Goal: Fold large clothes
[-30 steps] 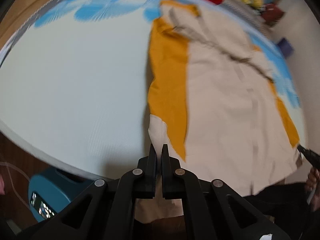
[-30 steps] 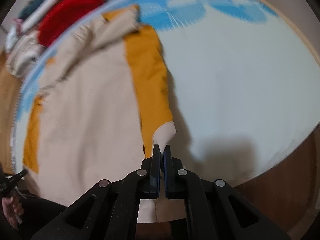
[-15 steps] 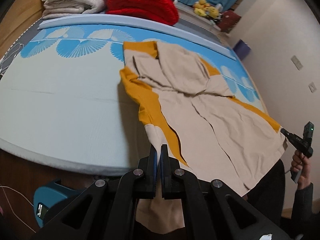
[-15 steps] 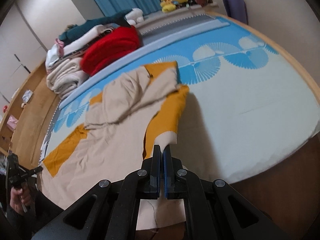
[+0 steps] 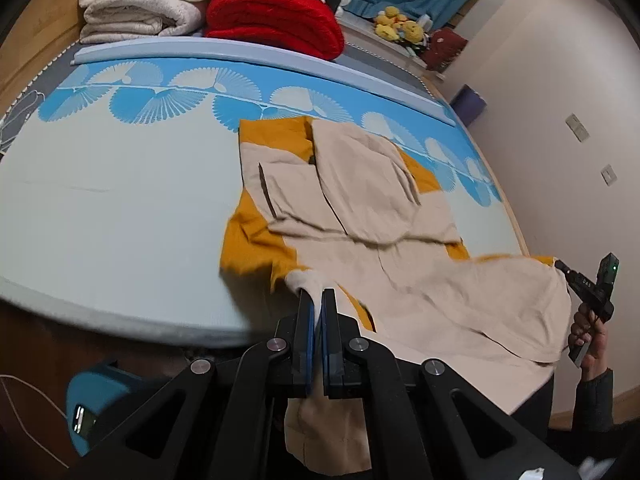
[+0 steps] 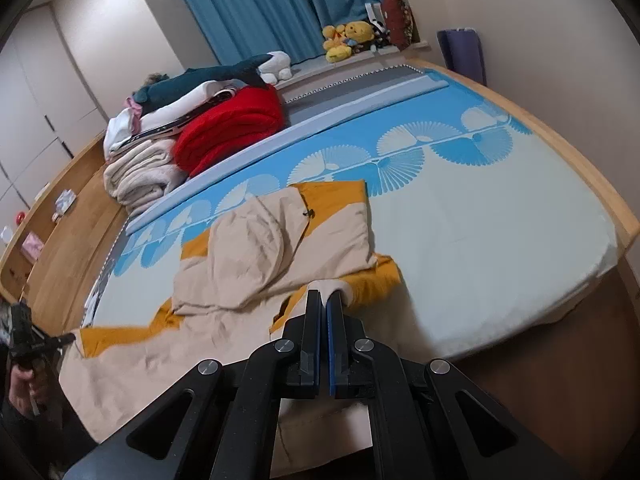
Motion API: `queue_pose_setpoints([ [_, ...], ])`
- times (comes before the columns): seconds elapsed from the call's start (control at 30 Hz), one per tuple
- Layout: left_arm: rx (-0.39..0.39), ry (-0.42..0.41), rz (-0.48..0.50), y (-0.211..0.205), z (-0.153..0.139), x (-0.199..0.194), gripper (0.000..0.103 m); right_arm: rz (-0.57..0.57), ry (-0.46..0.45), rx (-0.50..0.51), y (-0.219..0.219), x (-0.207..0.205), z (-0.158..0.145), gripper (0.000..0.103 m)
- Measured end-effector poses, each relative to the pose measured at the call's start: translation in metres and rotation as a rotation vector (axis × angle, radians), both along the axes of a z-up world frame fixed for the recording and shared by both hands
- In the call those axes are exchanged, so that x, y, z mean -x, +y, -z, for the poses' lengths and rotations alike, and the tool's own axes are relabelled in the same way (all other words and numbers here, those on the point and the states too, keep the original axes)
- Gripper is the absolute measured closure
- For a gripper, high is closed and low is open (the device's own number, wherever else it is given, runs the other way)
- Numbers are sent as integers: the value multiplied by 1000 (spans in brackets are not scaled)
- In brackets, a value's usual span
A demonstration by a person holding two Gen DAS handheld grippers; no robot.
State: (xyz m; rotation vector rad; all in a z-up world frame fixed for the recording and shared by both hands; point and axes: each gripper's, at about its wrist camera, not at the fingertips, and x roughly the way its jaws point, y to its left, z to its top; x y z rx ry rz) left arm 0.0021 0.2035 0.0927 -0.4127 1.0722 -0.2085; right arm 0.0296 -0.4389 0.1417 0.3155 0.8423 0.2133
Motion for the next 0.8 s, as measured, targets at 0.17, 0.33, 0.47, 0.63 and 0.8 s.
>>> queue_pose_setpoints([
  [0.17, 19, 30, -52, 17, 36, -80, 102, 7, 37, 25, 9, -82, 25, 101],
  [0.33, 3, 64, -104, 33, 80, -165, 102, 41, 121, 57, 17, -198, 72, 101],
  [0.47, 6, 154, -143, 45, 131, -223, 101, 37, 193, 83, 28, -272, 122, 101],
  [0.63, -72, 291, -93, 41, 175, -258, 101, 21, 327, 113, 41, -324, 173, 101],
  [0.8, -68, 348, -64, 44, 182, -268, 95, 1, 392, 117, 44, -349, 183, 101],
])
